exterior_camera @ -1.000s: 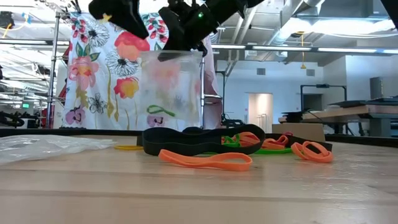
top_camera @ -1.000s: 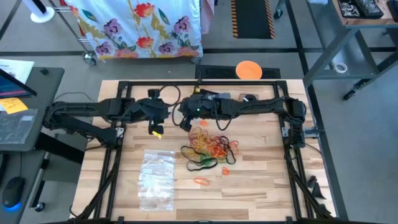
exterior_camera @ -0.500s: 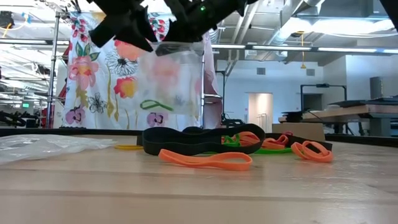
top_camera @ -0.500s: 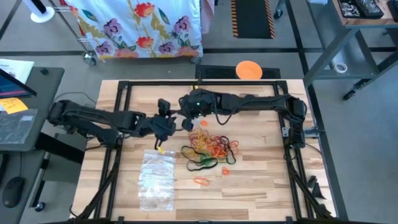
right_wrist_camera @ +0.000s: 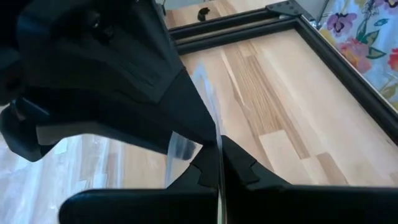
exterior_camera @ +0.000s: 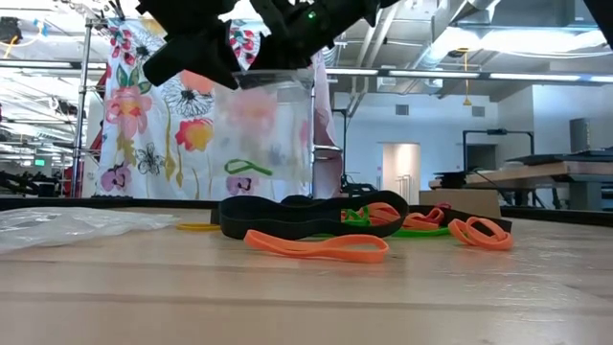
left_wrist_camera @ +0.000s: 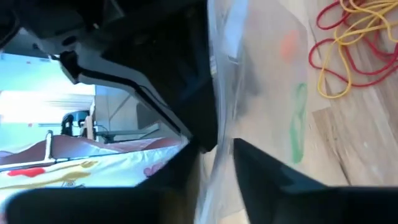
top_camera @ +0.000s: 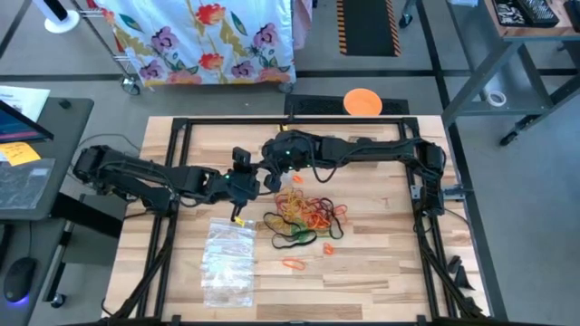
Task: Sort rubber bands
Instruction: Adjust the transparent zip bag
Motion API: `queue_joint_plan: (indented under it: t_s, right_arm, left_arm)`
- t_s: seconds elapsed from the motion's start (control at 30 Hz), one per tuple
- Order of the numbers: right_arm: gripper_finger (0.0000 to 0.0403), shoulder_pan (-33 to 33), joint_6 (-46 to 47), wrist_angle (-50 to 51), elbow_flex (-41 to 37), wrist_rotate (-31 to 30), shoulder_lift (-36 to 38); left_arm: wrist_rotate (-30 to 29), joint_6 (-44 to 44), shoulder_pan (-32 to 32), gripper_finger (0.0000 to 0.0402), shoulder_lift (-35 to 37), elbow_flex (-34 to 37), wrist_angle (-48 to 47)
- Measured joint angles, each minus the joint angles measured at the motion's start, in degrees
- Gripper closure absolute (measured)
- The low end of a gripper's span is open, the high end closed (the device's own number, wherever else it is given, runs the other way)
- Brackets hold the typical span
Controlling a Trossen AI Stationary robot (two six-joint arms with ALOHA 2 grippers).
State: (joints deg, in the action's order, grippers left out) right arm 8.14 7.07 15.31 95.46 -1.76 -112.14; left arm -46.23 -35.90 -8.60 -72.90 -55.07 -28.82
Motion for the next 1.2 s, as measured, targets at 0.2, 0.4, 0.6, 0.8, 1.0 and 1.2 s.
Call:
queue_joint_plan:
  t_s: [0.2, 0.4, 0.6, 0.8, 1.0, 1.2]
  right_arm:
    - [0.0403, 0.33, 0.00, -1.43, 0.28, -0.13, 0.19]
    - [0.0403, 0.93, -3.75, -0.95, 0.26, -0.08, 0.07]
    - [0.0384, 0.60, -20.26, 0.24, 0.26, 0.31, 0.11]
    - [0.0324, -1.79, -39.83, -0.15, 0.24, 0.31, 0.10]
    - [0.0261, -2.95, -42.51, -3.06, 0.20, 0.31, 0.11]
    - [0.0226, -2.84, -42.53, -3.32, 0.20, 0.29, 0.11]
  left_arm:
    - [4.66, 0.39, -0.04, 0.0396, -0.24, 0.07, -0.55]
    - [8.88, 1.02, -1.47, 0.0400, -0.13, -0.50, -1.12]
    - [7.08, 0.44, -3.10, 0.0401, 1.03, -0.59, -1.93]
    - [7.22, 0.26, -4.87, 0.0401, 4.28, -0.59, -2.40]
    - [8.90, 2.49, -5.29, 0.0401, 6.63, -0.59, -4.46]
    - [10.40, 2.30, -5.60, 0.0401, 6.75, -0.59, -5.61]
